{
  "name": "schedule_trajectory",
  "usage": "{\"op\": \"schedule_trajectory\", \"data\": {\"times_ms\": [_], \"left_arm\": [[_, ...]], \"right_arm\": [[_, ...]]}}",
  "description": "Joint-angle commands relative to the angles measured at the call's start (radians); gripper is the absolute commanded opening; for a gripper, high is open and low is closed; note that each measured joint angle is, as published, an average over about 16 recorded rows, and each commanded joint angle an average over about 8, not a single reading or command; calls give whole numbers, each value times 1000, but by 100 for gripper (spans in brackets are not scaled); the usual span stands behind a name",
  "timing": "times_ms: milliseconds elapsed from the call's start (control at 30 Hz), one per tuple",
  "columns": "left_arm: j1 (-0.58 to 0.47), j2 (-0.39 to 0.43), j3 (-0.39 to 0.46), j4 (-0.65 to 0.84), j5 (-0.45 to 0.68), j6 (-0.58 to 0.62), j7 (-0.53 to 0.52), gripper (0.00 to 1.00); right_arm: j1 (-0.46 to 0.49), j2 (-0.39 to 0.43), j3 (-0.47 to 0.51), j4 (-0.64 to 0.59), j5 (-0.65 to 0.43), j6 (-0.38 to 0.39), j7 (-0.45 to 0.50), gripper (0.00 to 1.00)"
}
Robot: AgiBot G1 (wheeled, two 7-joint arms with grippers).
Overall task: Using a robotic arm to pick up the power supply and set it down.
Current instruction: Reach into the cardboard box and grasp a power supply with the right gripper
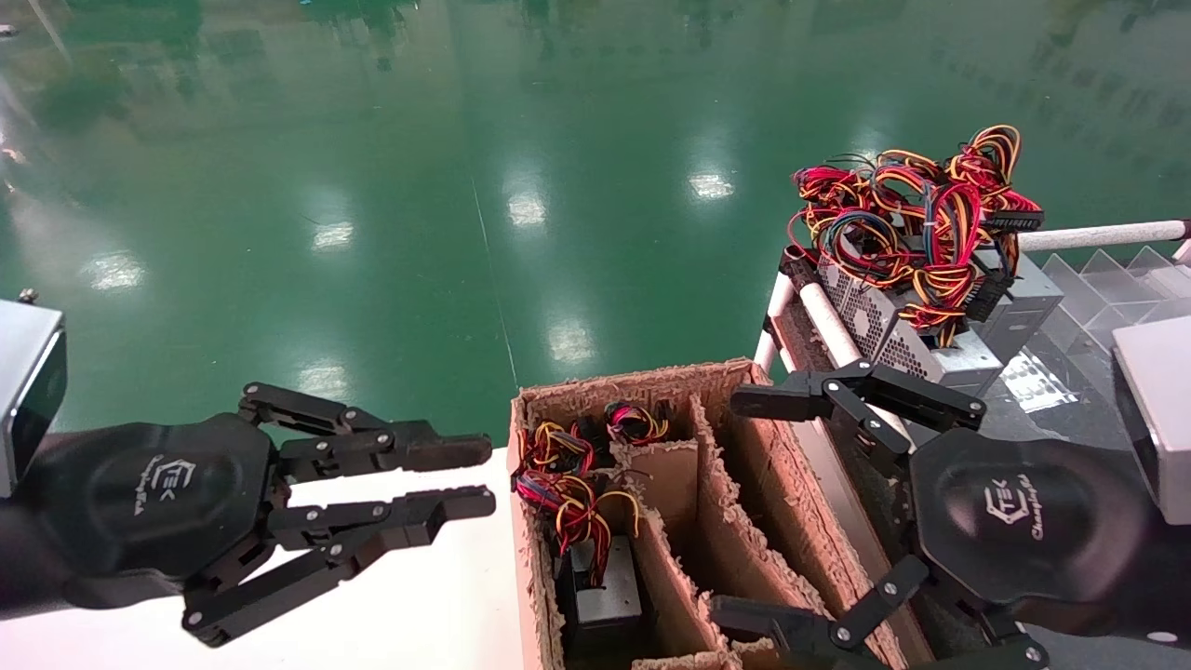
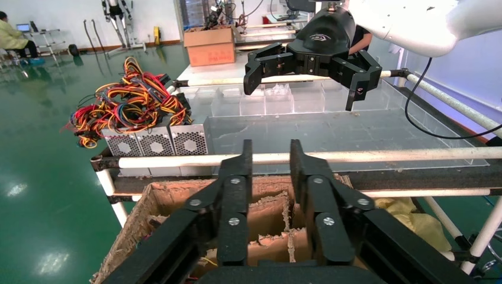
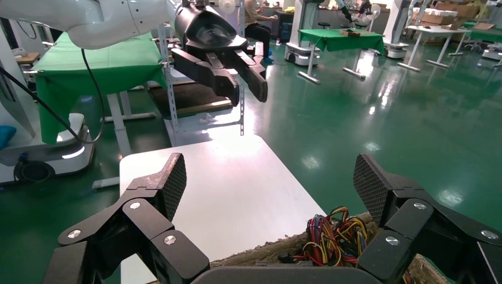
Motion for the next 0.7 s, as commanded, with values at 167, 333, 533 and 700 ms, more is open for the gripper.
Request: {"op": "schedule_trajectory", "data": {"times_ms": [167,333,533,700], "left_arm": [[0,0,0,0,0,0,0,100],[0,0,0,0,0,0,0,100],[0,0,0,0,0,0,0,100],[0,0,0,0,0,0,0,100]], "right_arm": [[-4,-17,-16,-23,-32,14,-12,100],[7,-63,-53,-79,-99,36,-24,100],[72,-159,-123,-204,-206,55,-28,100],[153,-261,-183,-354,-284,46,-36,93]]}}
